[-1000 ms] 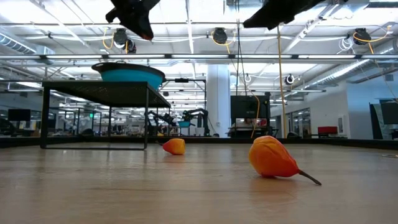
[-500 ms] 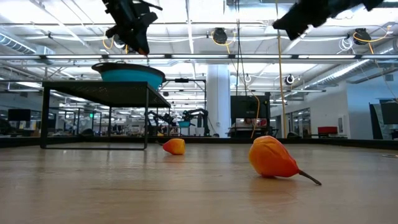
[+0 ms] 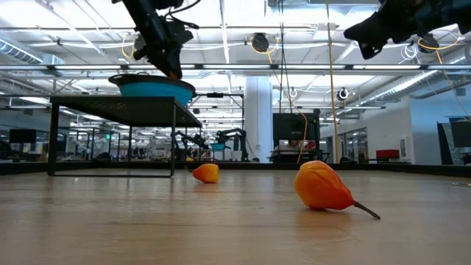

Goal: Pick & Place Fruit
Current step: Put the peach into the blue strainer bowl on the shelf

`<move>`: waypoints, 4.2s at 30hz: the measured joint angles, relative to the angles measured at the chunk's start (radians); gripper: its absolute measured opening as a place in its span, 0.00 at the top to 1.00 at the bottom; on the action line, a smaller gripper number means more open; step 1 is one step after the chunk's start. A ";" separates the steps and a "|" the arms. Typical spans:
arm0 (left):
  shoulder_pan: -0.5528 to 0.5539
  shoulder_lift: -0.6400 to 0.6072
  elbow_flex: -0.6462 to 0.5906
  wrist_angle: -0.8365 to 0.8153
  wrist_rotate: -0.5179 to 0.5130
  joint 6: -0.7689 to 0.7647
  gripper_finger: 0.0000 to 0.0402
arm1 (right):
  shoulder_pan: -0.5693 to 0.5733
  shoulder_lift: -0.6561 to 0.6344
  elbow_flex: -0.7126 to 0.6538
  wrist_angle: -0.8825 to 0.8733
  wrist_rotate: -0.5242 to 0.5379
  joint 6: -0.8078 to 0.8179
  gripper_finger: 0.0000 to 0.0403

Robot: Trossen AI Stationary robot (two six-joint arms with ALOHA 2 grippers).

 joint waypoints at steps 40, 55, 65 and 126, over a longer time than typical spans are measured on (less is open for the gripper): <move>0.017 -0.102 0.001 -0.045 -0.012 -0.044 0.50 | 0.001 -0.027 -0.023 0.090 -0.001 0.074 1.00; -0.293 -0.358 0.001 -0.048 -0.028 -0.099 0.50 | 0.001 0.019 -0.023 0.100 -0.007 0.002 1.00; -0.464 -0.417 -0.005 -0.046 -0.046 -0.122 0.50 | 0.059 0.134 -0.022 0.237 -0.061 -0.016 1.00; -0.739 -1.082 -0.703 0.197 -0.069 -0.048 0.50 | 0.527 1.289 0.869 -0.405 0.050 0.636 1.00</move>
